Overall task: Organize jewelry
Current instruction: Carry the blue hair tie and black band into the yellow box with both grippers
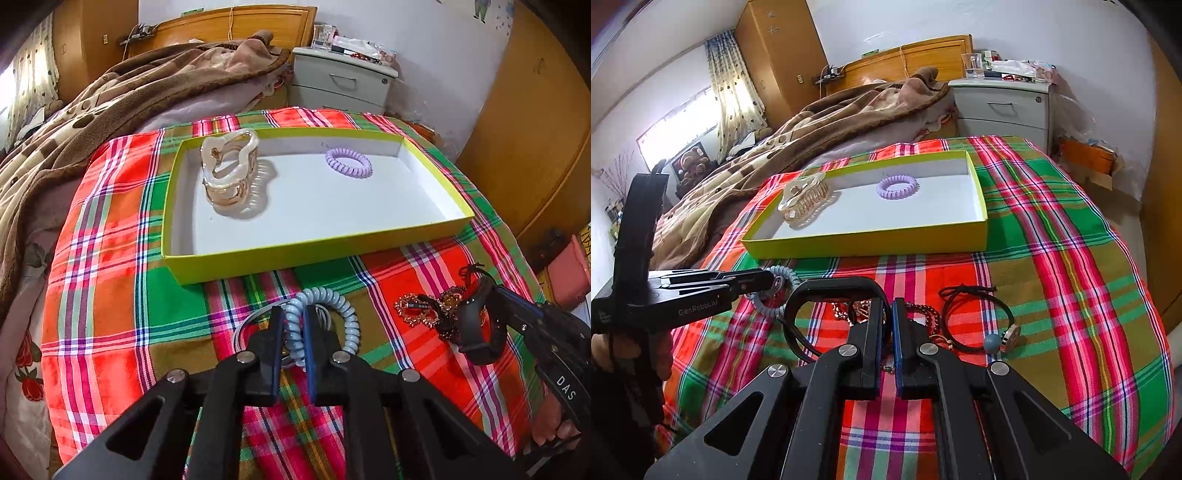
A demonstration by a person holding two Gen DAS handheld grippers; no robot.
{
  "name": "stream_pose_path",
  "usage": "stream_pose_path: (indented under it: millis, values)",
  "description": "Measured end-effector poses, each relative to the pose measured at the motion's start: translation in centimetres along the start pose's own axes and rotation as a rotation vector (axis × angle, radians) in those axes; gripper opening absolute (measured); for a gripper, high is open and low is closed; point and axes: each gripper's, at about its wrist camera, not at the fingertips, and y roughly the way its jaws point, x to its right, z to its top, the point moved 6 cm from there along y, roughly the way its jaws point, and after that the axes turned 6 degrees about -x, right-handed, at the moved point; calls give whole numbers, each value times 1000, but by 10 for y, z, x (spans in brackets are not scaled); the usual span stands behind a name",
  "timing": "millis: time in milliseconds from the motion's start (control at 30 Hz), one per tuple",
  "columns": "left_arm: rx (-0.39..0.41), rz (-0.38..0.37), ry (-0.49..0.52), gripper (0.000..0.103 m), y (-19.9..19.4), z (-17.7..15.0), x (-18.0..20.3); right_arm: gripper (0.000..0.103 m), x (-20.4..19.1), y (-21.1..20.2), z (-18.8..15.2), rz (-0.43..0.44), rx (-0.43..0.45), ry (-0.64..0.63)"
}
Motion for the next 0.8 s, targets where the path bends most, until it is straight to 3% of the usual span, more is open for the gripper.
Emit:
stream_pose_path:
  millis: [467,800]
  values:
    - [87,-54,-27,10,-32,6,-1,5,1,-11,7,-22,23,2]
    - [134,-81,-39,10,-51,20,-3,5,11,-22,30,-59,58,14]
